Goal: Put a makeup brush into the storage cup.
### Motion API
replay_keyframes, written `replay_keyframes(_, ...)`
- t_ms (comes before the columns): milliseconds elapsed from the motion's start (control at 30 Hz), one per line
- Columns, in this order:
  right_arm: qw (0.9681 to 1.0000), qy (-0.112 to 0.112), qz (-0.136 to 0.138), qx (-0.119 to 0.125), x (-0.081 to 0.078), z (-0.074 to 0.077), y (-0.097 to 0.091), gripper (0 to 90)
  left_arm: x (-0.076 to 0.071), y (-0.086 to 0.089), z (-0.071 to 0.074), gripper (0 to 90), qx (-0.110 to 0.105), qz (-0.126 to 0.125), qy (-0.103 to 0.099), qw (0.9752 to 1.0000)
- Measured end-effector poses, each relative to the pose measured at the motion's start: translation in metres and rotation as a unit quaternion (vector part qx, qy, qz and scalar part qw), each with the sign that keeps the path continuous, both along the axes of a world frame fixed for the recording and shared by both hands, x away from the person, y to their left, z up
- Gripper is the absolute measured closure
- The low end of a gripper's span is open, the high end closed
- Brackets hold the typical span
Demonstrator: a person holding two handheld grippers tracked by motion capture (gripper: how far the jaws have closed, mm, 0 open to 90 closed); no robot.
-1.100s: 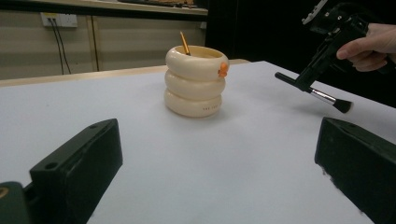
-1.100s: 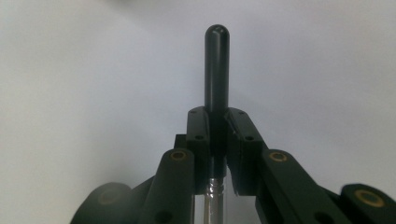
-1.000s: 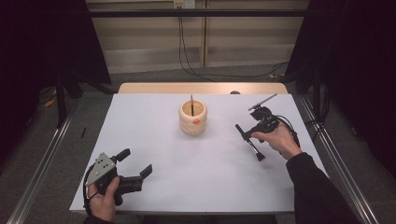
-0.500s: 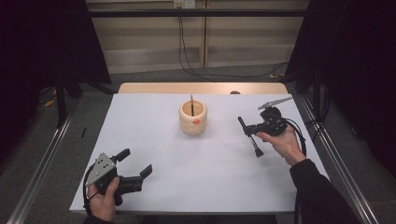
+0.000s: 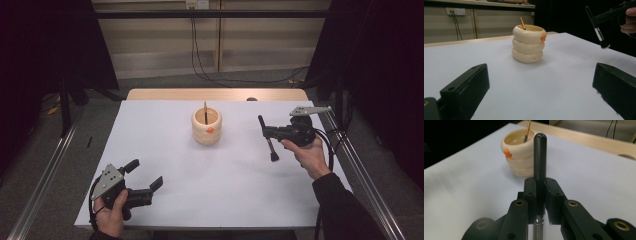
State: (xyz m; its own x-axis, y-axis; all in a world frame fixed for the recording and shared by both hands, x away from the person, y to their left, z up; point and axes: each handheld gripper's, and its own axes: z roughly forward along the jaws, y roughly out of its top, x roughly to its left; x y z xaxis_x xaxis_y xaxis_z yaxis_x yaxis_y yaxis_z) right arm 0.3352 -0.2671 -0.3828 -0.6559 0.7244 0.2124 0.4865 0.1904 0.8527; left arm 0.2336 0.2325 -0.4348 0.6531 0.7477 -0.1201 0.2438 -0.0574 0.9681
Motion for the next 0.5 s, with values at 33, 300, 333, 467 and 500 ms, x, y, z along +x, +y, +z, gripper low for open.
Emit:
replay_keyframes(33,0.9999,-0.006,0.004,0.008,-0.002,0.002,0.0,80.5,0.0,0.0,0.0,0.8,0.0,0.0,0.0,1.0)
replay_keyframes(300,0.9957,-0.061,0.023,0.066,-0.01,0.01,-0.005,80.5,0.0,0.0,0.0,0.8,-0.001,-0.002,-0.002,1.0)
replay_keyframes(333,0.9952,-0.065,0.022,0.07,-0.011,0.011,-0.006,80.6,-0.001,0.0,0.0,0.8,-0.001,-0.002,-0.002,1.0)
replay_keyframes(467,0.9934,-0.078,0.023,0.082,-0.014,0.013,-0.01,80.5,-0.001,0.0,0.0,1.2,-0.002,-0.004,-0.001,1.0)
replay_keyframes(500,0.9931,-0.081,0.024,0.081,-0.014,0.014,-0.011,80.6,-0.001,0.0,0.0,1.2,-0.002,-0.005,-0.002,1.0)
